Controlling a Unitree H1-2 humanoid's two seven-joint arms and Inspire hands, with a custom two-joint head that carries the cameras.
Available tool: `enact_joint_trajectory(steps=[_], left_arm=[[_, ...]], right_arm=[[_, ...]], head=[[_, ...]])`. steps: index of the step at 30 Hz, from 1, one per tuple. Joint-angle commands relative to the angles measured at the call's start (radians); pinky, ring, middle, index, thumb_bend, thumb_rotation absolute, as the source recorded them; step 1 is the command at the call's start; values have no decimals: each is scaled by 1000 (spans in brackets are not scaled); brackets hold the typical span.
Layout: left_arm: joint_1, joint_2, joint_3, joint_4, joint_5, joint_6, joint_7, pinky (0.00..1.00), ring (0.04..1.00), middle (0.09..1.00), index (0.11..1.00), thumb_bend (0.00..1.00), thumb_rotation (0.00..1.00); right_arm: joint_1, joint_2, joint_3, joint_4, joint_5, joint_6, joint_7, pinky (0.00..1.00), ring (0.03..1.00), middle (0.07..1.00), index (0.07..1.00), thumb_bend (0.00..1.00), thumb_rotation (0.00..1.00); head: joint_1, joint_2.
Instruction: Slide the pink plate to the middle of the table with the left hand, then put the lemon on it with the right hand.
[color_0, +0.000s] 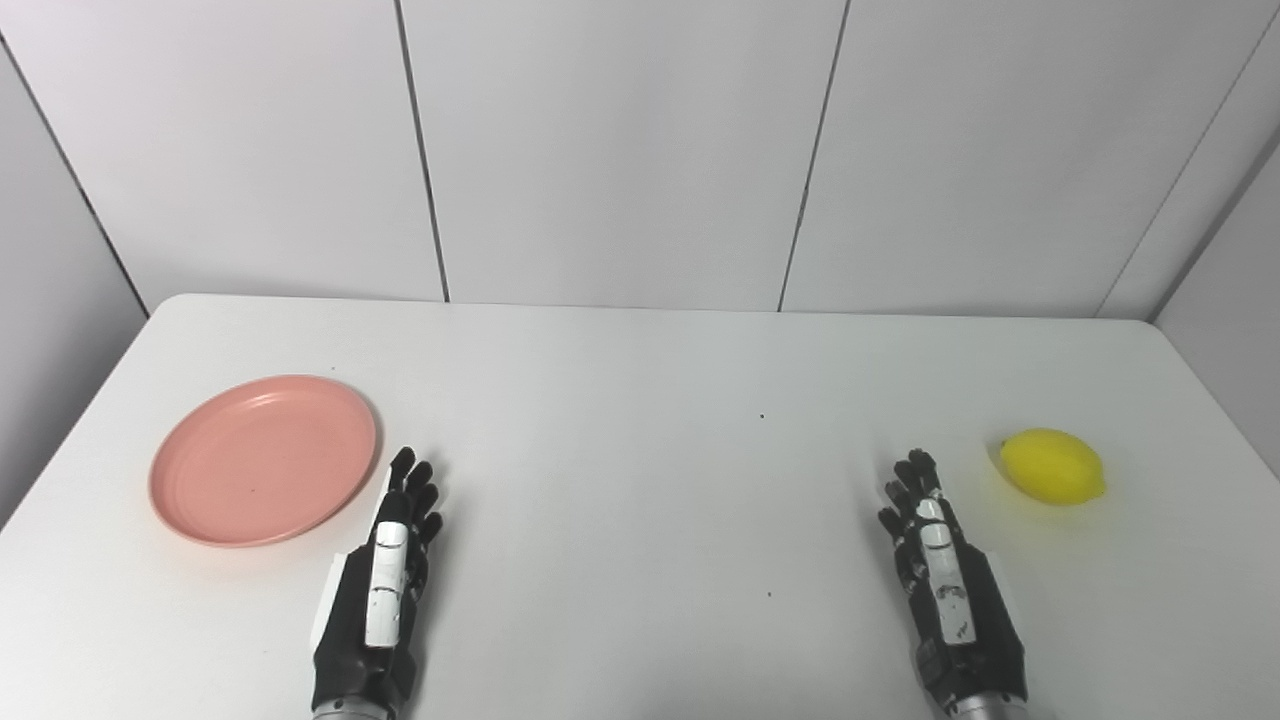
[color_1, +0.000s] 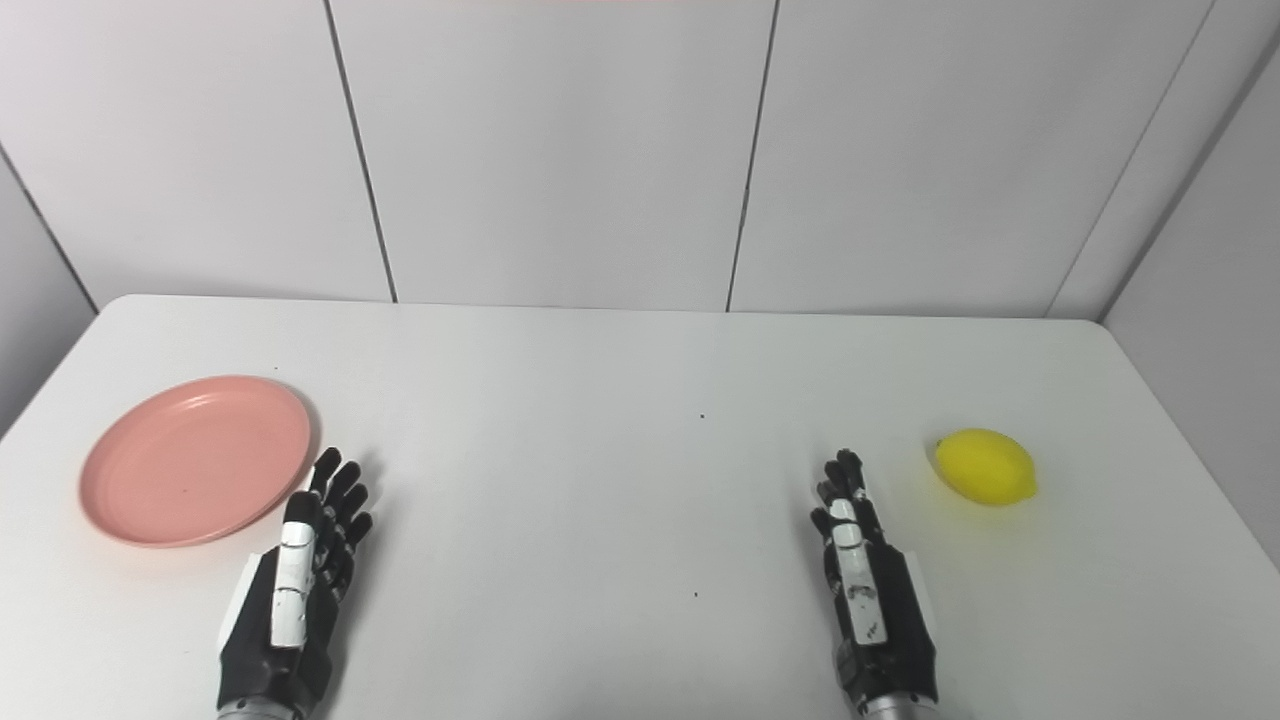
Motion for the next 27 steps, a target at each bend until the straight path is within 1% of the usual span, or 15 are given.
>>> enact_joint_trajectory(steps=[1,7,13,21,25,26,27], left_arm=[[71,12,1,-11,4,-34,-6,1000,1000,1000,1000,683,1000],[72,12,3,-13,0,-37,-7,1000,1000,1000,1000,676,1000],[71,14,5,-11,-3,-39,-9,1000,1000,1000,1000,675,1000],[70,15,9,-10,-9,-38,-11,1000,1000,998,1000,678,1000],[71,9,4,-9,0,-34,-7,1000,1000,998,1000,690,1000],[71,5,1,-9,6,-32,-3,1000,1000,995,1000,689,1000],[71,-1,-2,-9,9,-29,1,1000,1000,992,1000,684,1000]], right_arm=[[16,4,-2,31,9,10,6,1000,1000,985,986,730,867],[18,6,-1,25,7,12,3,1000,999,983,983,738,864],[17,7,-1,31,10,3,7,1000,1000,986,989,724,868],[19,11,1,21,5,10,2,1000,999,988,988,723,873],[19,7,-3,26,12,4,8,1000,1000,989,989,714,875],[18,4,-6,28,15,2,10,1000,1000,988,989,710,876],[17,1,-8,30,17,-2,12,1000,1000,988,990,707,877]], head=[[1,-1],[0,0],[-1,-1],[-2,0],[24,-6],[50,-11],[55,-12]])
